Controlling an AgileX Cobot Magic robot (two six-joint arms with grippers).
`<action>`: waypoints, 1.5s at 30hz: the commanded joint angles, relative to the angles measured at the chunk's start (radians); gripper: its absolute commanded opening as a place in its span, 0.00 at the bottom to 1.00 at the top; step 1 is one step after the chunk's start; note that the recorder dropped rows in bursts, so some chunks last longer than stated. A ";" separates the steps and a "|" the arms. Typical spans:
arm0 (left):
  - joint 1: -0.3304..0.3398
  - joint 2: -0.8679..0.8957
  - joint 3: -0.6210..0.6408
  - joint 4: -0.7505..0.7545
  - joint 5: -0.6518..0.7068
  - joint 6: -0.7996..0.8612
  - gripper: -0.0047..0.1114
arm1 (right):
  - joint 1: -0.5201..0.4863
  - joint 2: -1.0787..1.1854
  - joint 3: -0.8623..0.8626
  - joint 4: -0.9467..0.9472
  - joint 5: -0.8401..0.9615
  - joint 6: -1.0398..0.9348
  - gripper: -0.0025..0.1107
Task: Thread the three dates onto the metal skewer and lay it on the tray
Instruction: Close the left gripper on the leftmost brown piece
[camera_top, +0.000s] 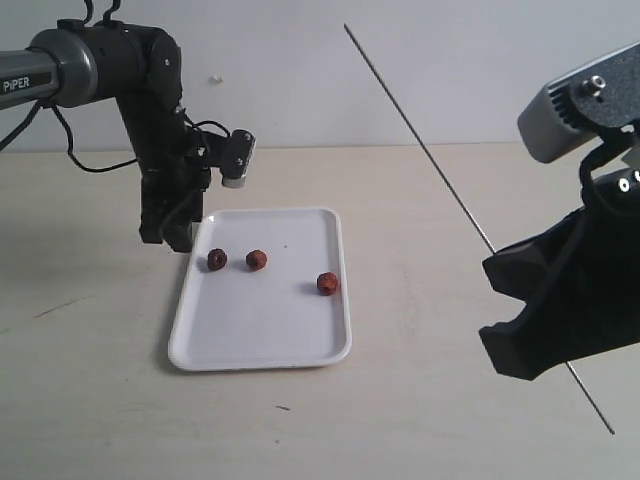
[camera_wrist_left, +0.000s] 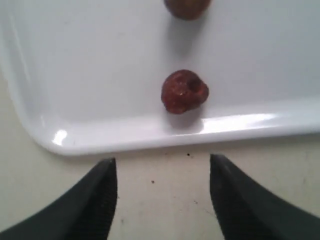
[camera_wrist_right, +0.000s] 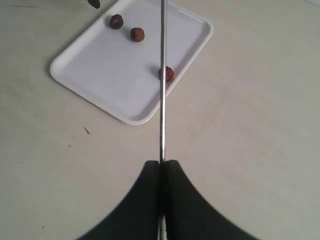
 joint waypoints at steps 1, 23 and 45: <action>-0.001 -0.002 -0.007 -0.101 0.008 0.319 0.58 | -0.004 0.032 0.003 -0.015 -0.010 0.005 0.02; -0.003 0.039 -0.002 -0.140 0.008 0.646 0.57 | -0.004 0.039 0.003 -0.030 -0.019 0.005 0.02; -0.003 0.065 0.009 -0.190 0.008 0.675 0.57 | -0.004 0.039 0.003 -0.030 -0.019 0.005 0.02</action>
